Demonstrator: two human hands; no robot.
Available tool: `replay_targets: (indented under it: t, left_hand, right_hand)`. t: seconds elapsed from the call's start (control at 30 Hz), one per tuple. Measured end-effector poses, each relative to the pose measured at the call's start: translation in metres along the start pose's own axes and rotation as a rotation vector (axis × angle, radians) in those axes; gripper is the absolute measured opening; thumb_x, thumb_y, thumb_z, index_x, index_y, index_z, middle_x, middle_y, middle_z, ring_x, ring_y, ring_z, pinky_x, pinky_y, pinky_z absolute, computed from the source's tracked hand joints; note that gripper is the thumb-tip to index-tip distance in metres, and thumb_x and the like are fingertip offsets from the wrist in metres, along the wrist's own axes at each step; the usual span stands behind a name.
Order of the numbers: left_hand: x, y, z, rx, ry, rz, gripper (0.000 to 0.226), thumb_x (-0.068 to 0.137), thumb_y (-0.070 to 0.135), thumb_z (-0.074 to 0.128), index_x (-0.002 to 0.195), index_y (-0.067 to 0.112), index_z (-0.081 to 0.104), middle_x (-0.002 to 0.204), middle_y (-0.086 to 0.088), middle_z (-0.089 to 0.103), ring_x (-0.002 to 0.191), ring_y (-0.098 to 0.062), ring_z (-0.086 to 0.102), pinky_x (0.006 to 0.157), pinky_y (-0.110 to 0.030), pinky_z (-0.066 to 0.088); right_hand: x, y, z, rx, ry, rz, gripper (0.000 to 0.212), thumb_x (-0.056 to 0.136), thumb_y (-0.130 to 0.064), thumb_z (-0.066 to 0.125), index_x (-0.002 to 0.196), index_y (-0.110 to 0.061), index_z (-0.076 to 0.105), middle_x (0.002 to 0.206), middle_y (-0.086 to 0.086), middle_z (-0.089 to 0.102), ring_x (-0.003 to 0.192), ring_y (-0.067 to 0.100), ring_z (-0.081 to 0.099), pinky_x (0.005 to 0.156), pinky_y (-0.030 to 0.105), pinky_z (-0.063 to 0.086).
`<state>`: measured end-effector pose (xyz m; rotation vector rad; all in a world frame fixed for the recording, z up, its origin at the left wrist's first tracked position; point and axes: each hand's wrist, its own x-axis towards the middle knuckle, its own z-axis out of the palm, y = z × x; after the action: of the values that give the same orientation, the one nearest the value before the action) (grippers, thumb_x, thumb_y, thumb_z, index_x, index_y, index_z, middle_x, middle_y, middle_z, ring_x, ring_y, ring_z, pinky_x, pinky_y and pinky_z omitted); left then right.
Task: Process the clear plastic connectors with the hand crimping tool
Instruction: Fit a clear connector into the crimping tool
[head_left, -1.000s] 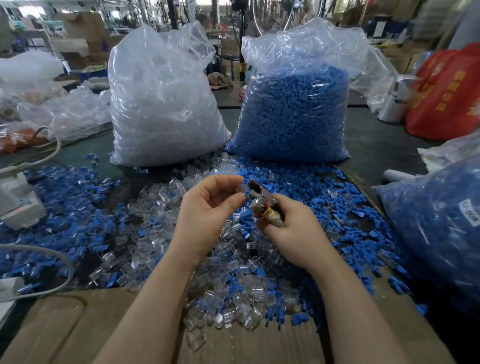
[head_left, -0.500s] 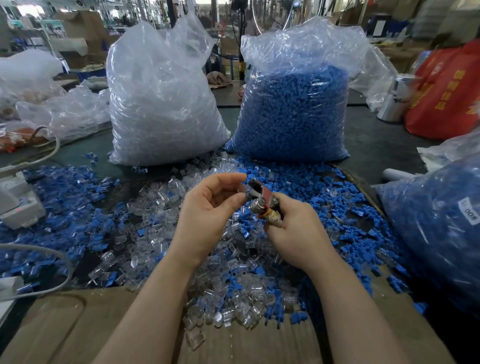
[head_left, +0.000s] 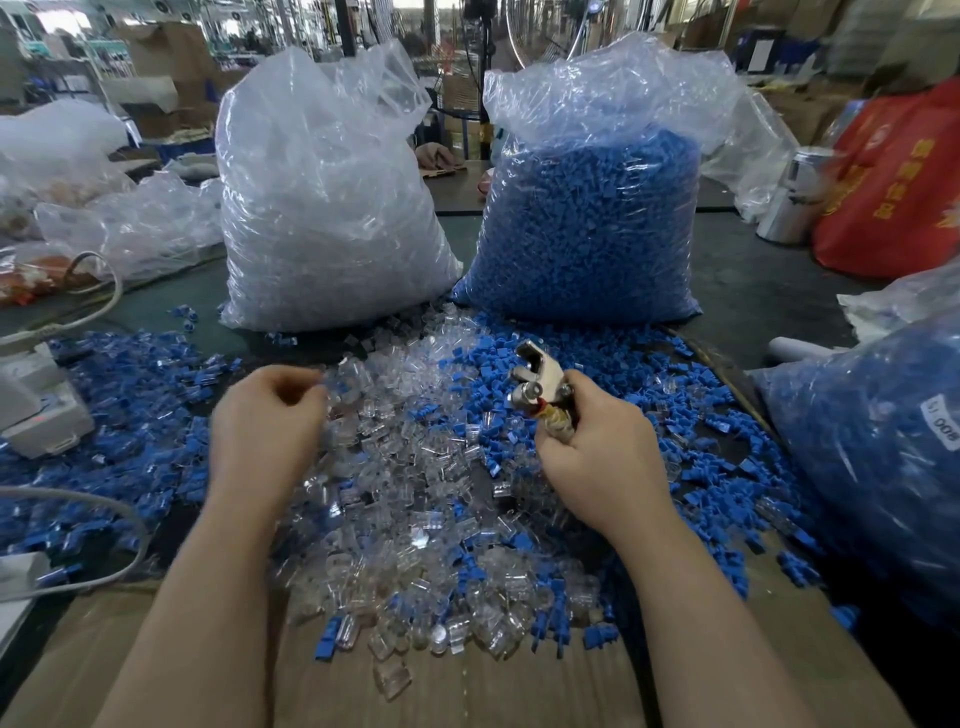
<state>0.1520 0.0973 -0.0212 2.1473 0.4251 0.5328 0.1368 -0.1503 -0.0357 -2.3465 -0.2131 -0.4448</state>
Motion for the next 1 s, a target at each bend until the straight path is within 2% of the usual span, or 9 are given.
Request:
replay_targets:
  t: [0.13,0.33,0.4,0.47,0.6,0.67,0.73,0.9,1.0]
  left_hand:
    - [0.011,-0.027,-0.018,0.507,0.048,-0.164,0.019,0.091,0.024,0.063,0.103,0.016,0.074,0.099,-0.012,0.07,0.091,-0.034,0.063,0.072,-0.038,0.049]
    - [0.012,-0.025,-0.023,0.758,0.113,-0.239,0.032,0.093,0.034,0.063,0.117,0.016,0.07,0.117,-0.021,0.064,0.107,-0.041,0.058,0.088,-0.045,0.045]
    - [0.011,-0.018,-0.019,0.759,0.14,-0.116,0.033,0.091,0.032,0.065,0.119,0.016,0.068,0.117,-0.022,0.062,0.11,-0.042,0.055,0.09,-0.046,0.041]
    - [0.005,-0.004,-0.01,0.564,0.108,0.088,0.024,0.09,0.027,0.068,0.112,0.018,0.071,0.109,-0.016,0.065,0.105,-0.037,0.055,0.089,-0.045,0.041]
    - [-0.021,0.032,0.024,0.24,-0.268,0.407,0.003,0.087,0.028,0.071,0.088,0.031,0.07,0.09,0.014,0.059,0.091,-0.009,0.056,0.088,-0.032,0.047]
    - [-0.033,0.039,0.043,0.252,-0.449,0.532,0.006,0.088,0.031,0.069,0.093,0.035,0.07,0.092,0.018,0.056,0.095,-0.005,0.052,0.093,-0.028,0.045]
    - [-0.04,0.036,0.057,0.354,-0.508,0.641,0.012,0.09,0.033,0.067,0.101,0.038,0.071,0.096,0.015,0.055,0.098,-0.007,0.048,0.093,-0.028,0.042]
    - [-0.041,0.026,0.069,0.529,-0.478,0.708,0.019,0.093,0.03,0.064,0.109,0.041,0.067,0.094,0.014,0.043,0.099,-0.01,0.044,0.084,-0.029,0.032]
    - [-0.04,0.027,0.069,0.506,-0.464,0.635,0.018,0.091,0.03,0.067,0.107,0.038,0.07,0.1,0.012,0.057,0.101,-0.011,0.053,0.091,-0.03,0.041]
  right_hand:
    - [-0.001,0.0,0.0,-0.039,0.031,0.005,0.016,0.076,-0.031,0.051,0.068,-0.033,0.038,0.052,-0.01,0.045,0.047,0.008,0.04,0.045,0.025,0.019]
    - [0.001,0.004,0.001,-0.102,0.071,0.037,0.015,0.083,-0.019,0.062,0.077,-0.025,0.049,0.055,-0.007,0.049,0.049,0.009,0.043,0.045,0.026,0.021]
    - [0.001,0.003,0.001,-0.119,0.073,0.039,0.018,0.083,-0.019,0.062,0.075,-0.026,0.047,0.054,-0.008,0.048,0.049,0.009,0.043,0.045,0.025,0.021]
    - [0.001,0.002,0.002,-0.134,0.075,0.046,0.023,0.083,-0.02,0.062,0.072,-0.028,0.043,0.054,-0.009,0.048,0.048,0.008,0.043,0.044,0.024,0.02]
    - [0.002,0.001,0.003,-0.151,0.064,0.062,0.028,0.082,-0.022,0.06,0.07,-0.031,0.037,0.055,-0.01,0.047,0.05,0.007,0.043,0.045,0.025,0.02]
    - [0.003,0.001,0.004,-0.152,0.053,0.064,0.029,0.082,-0.024,0.06,0.069,-0.033,0.036,0.057,-0.011,0.048,0.052,0.007,0.043,0.045,0.026,0.021]
    - [0.002,0.001,0.004,-0.136,0.044,0.055,0.03,0.082,-0.024,0.06,0.068,-0.033,0.035,0.058,-0.009,0.049,0.052,0.008,0.044,0.045,0.027,0.022]
    - [0.001,0.001,0.005,-0.123,0.036,0.037,0.027,0.079,-0.024,0.059,0.067,-0.032,0.036,0.058,-0.008,0.049,0.052,0.008,0.045,0.045,0.027,0.022]
    - [0.001,0.002,0.006,-0.126,0.036,0.04,0.029,0.079,-0.023,0.06,0.066,-0.031,0.035,0.057,-0.008,0.048,0.052,0.008,0.044,0.045,0.027,0.022]
